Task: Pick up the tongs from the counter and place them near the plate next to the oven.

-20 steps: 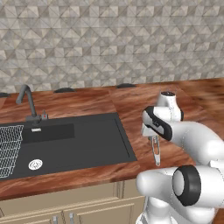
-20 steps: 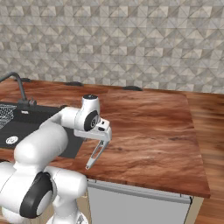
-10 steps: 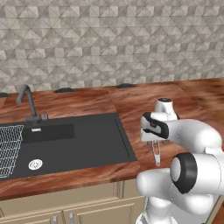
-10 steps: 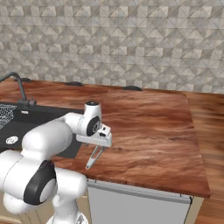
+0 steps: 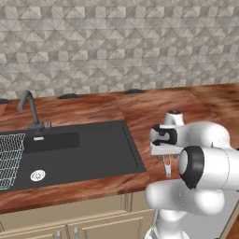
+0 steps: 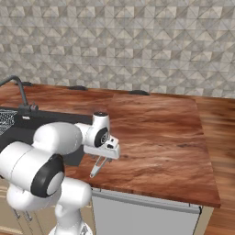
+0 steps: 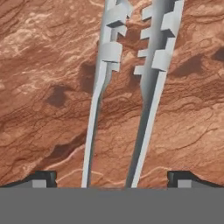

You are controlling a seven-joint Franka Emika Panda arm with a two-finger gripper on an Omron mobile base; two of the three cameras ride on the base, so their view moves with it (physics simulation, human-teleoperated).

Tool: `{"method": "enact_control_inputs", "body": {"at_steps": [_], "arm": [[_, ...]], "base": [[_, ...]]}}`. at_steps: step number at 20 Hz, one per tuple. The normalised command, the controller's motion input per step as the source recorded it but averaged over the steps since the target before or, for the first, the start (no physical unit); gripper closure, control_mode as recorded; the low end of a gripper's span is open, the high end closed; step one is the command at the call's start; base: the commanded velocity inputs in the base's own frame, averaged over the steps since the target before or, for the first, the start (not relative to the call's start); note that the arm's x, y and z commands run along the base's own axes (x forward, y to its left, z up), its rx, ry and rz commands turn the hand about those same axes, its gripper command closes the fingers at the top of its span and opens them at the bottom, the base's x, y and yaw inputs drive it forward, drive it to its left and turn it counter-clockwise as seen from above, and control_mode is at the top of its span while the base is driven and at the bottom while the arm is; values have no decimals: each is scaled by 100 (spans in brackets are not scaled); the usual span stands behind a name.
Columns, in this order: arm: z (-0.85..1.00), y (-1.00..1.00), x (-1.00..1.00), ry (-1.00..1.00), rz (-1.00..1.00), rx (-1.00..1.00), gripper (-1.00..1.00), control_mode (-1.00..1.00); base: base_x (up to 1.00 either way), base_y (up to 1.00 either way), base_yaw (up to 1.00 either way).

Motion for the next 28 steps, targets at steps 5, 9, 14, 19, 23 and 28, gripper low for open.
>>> {"method": "enact_control_inputs", "body": {"at_steps": [5,9,14,19,23,28], "arm": [[-33,-9,6,4,-2,0,-100,-100],[-34,0,12,5,0,0,-100,-100],[-34,0,17,7,0,0,-100,-100],[-35,0,23,7,0,0,-100,-100],[-42,2,22,10,0,0,-100,-100],[-53,9,13,10,0,0,100,-100]], "base": [[0,0,0],[0,0,0],[0,0,0],[0,0,0],[0,0,0],[0,0,0]]}}
